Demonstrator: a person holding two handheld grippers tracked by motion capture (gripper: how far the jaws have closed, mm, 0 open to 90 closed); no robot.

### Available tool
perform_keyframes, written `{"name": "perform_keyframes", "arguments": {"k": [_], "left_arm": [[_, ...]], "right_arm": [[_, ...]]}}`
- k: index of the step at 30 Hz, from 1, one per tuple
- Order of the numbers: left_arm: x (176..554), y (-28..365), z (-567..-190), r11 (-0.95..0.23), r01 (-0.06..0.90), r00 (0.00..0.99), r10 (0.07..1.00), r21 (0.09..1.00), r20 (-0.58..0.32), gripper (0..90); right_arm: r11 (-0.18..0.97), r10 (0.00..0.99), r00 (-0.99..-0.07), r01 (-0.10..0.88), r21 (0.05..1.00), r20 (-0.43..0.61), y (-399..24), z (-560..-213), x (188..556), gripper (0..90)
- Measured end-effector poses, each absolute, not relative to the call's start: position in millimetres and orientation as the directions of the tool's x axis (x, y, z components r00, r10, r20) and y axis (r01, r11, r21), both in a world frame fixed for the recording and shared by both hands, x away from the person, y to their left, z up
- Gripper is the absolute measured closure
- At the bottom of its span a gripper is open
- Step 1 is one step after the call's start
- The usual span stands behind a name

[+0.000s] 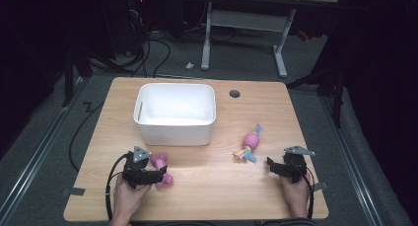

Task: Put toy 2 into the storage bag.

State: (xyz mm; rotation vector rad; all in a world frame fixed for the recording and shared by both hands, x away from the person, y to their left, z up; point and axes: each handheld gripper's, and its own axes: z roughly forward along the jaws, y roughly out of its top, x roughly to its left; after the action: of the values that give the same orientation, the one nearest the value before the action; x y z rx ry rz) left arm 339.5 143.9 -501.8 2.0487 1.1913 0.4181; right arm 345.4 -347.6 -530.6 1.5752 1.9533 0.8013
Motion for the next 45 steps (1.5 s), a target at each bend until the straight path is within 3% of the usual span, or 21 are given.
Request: {"name": "perform_keyframes", "arguments": {"k": [19,45], "left_arm": [[338.3,131.3,-513.3,-0.288,0.655,0.485,0.869,0.698,-0.096,19.9],[349.9,125.5,-513.9,-0.321,0.661,0.453,0.891,0.678,-0.02,32.1]], "right_arm": [[0.156,0.979,-0.204,0.683,0.713,-0.019,-347.5,-530.6,345.3,20.4],[0.155,0.979,-0.203,0.684,0.713,-0.018,-347.5,-530.6,345.2,20.4]]}}
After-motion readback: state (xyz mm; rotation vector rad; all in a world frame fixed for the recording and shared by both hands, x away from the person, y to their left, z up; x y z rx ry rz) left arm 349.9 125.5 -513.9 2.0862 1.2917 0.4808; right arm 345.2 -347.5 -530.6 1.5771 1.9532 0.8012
